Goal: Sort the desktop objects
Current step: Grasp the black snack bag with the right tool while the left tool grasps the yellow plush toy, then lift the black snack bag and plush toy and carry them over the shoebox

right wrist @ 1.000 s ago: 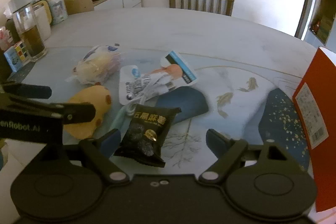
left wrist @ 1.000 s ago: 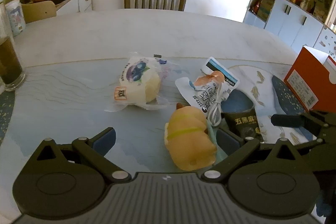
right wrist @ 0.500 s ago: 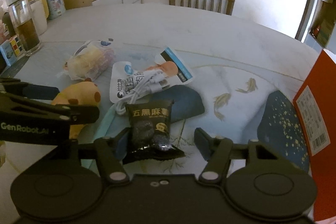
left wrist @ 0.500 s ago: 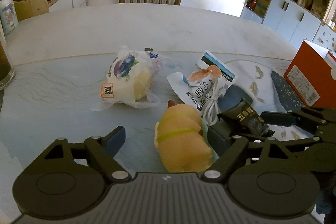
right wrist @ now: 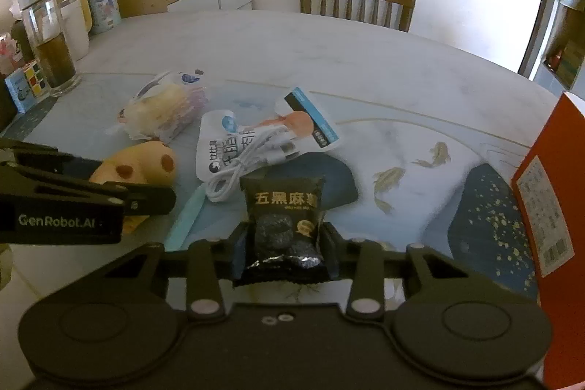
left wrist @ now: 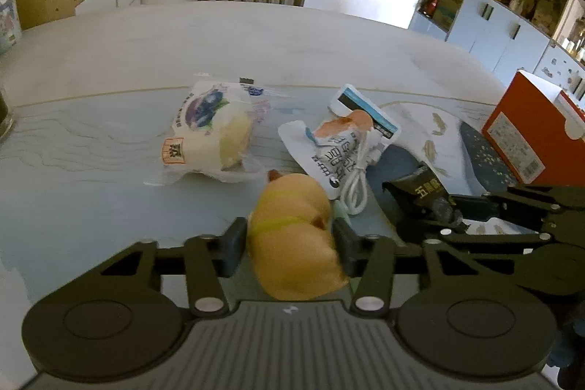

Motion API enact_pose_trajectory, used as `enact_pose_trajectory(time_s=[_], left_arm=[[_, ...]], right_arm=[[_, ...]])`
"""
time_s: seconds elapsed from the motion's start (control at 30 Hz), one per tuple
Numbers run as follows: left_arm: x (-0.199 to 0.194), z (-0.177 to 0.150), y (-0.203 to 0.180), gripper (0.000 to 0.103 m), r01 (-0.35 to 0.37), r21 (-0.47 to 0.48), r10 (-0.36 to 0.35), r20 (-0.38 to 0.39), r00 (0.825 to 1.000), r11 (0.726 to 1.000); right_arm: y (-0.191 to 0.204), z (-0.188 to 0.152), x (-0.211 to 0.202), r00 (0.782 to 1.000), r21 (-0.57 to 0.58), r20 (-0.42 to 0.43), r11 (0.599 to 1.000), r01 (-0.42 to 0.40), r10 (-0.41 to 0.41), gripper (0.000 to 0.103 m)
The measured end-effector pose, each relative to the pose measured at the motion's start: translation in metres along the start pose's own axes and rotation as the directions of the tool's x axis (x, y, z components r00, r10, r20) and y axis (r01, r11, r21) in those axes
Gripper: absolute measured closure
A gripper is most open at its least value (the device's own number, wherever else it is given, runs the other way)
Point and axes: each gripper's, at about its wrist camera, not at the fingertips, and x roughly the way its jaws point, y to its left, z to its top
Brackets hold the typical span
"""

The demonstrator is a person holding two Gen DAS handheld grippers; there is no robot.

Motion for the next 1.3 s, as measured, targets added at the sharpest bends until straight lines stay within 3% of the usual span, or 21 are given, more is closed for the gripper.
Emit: enact_pose_trajectory(time_s=[0.6, 1.3], left_arm=[[-0.023, 0.004, -0.014, 0.056, 0.003, -0.016, -0.003, 0.001, 1.0, 1.0], [-0.067, 0.015, -0.074, 0.056, 0.022, 0.004, -0.022, 0.031, 0.999, 1.0]], right_arm=[[-0.016, 0.003, -0.031, 1.0, 0.058, 0.013, 0.998, -0.01, 0.009, 0.067], [-0.052, 0.003, -0.104, 0.996, 0.077, 0.083, 0.996, -0.036, 0.03, 0.067]])
